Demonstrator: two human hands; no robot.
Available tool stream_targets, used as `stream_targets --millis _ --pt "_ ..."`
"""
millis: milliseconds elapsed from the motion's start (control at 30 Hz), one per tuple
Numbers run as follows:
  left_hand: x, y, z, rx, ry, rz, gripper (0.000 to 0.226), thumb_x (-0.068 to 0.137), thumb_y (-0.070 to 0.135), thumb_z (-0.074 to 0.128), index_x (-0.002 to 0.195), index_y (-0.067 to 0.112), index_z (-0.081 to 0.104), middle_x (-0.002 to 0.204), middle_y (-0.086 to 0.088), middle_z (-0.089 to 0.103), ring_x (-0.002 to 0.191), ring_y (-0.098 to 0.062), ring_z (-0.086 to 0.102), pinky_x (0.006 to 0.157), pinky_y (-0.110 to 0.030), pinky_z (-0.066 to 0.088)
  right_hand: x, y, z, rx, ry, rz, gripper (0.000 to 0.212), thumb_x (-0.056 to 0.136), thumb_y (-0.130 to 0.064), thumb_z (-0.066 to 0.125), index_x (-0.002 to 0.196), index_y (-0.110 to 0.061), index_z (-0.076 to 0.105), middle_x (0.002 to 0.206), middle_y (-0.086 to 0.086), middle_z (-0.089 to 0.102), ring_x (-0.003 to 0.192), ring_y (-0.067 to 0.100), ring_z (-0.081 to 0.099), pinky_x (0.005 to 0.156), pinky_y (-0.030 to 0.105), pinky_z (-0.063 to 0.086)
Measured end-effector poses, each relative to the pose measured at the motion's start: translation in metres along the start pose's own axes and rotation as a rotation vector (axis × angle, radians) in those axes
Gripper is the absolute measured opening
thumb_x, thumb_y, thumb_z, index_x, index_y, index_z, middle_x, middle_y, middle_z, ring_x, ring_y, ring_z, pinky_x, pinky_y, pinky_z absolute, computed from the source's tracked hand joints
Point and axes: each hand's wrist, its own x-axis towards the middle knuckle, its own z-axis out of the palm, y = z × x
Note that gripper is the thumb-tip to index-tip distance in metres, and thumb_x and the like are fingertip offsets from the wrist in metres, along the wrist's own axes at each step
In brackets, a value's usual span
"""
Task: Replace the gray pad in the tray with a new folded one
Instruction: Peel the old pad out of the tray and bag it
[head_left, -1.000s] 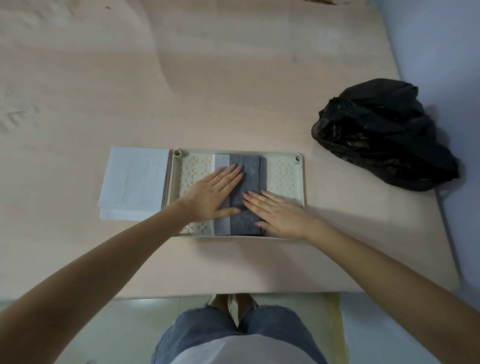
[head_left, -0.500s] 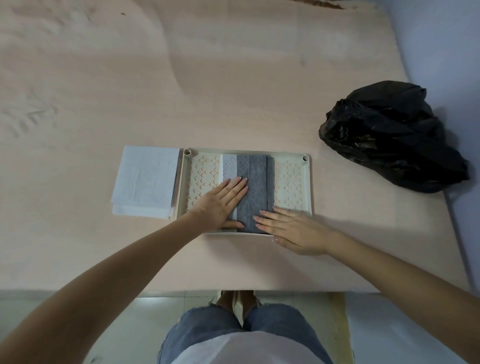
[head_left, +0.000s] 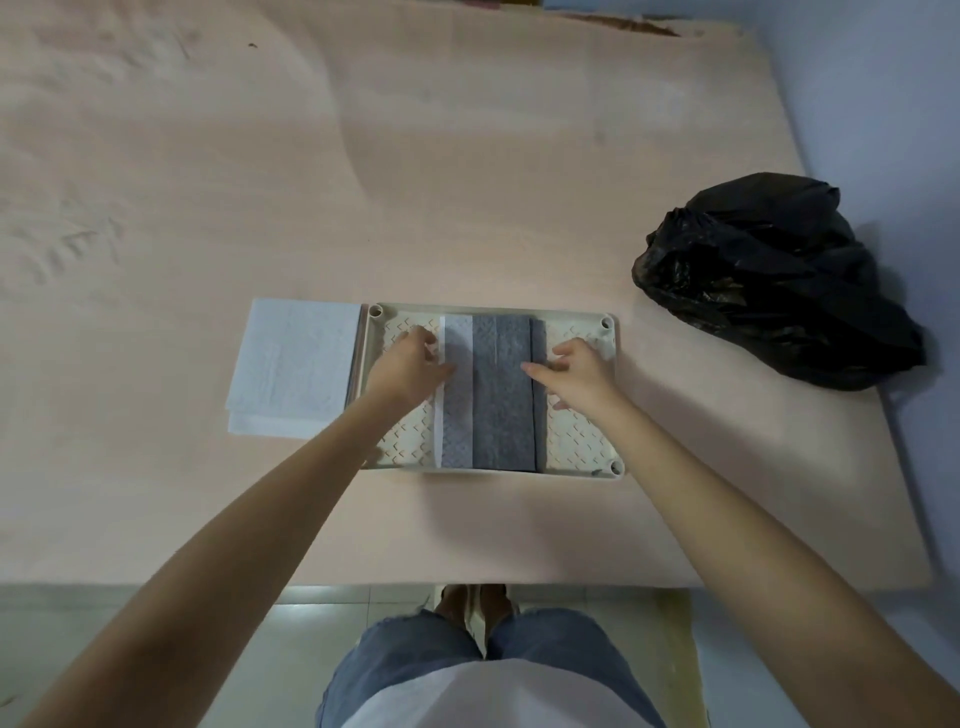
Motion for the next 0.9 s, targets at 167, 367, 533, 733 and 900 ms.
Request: stream_targets --millis 167,367,533,733,900 --pt "0.015 0.008 0.001 -0.078 -0.081 -0.135 0.052 0.078 0.033 0.075 0.116 0.009 0.048 0.105 -0.007 0.06 0.094 -0.023 0.059 0.083 -0.039 0.053 0.008 -0.014 0.009 0.038 -0.046 0.161 0.072 0.078 -0.026 0.076 0.135 -0.004 0.038 0.081 0.003 0.057 0.068 0.012 0.06 0.05 0.021 0.046" --pt "0.02 0.006 0.006 -0.069 -0.112 -0.181 0.045 0.072 0.036 0.078 0.099 0.005 0.058 0.082 -0.004 0.062 0.076 -0.019 0.06 0.071 -0.034 0.052 0.008 -0.015 0.006 0.127 -0.044 0.142 0.058 0.072 -0.021 0.08 0.121 -0.006 0.053 0.106 0.006 0.061 0.091 0.02 0.059 0.071 0.03 0.048" --pt "0.019 0.004 0.007 -0.158 -0.088 -0.175 0.038 0.071 0.033 0.08 0.079 0.012 0.05 0.068 0.0 0.053 0.068 -0.019 0.055 0.055 -0.027 0.044 0.002 -0.008 0.001 0.126 -0.18 0.033 0.015 0.079 -0.022 0.075 0.084 -0.021 0.06 0.085 -0.001 0.064 0.068 0.01 0.054 0.055 0.022 0.039" --pt "0.015 0.007 -0.004 -0.364 -0.229 -0.183 0.039 0.074 0.04 0.077 0.088 0.011 0.057 0.058 0.0 0.058 0.039 -0.007 0.048 0.042 -0.02 0.037 0.004 0.0 -0.004 0.238 -0.16 0.033 0.027 0.078 -0.02 0.076 0.101 -0.01 0.066 0.078 0.002 0.066 0.049 0.006 0.053 0.048 0.02 0.044" --pt "0.018 0.01 -0.014 -0.445 -0.392 -0.277 0.036 0.076 0.032 0.077 0.064 0.011 0.051 0.045 0.001 0.04 0.031 -0.008 0.031 0.034 -0.017 0.025 0.007 -0.003 -0.002 0.246 -0.17 0.023 0.022 0.078 -0.017 0.075 0.097 -0.014 0.065 0.08 0.0 0.068 0.05 0.004 0.058 0.048 0.018 0.047"
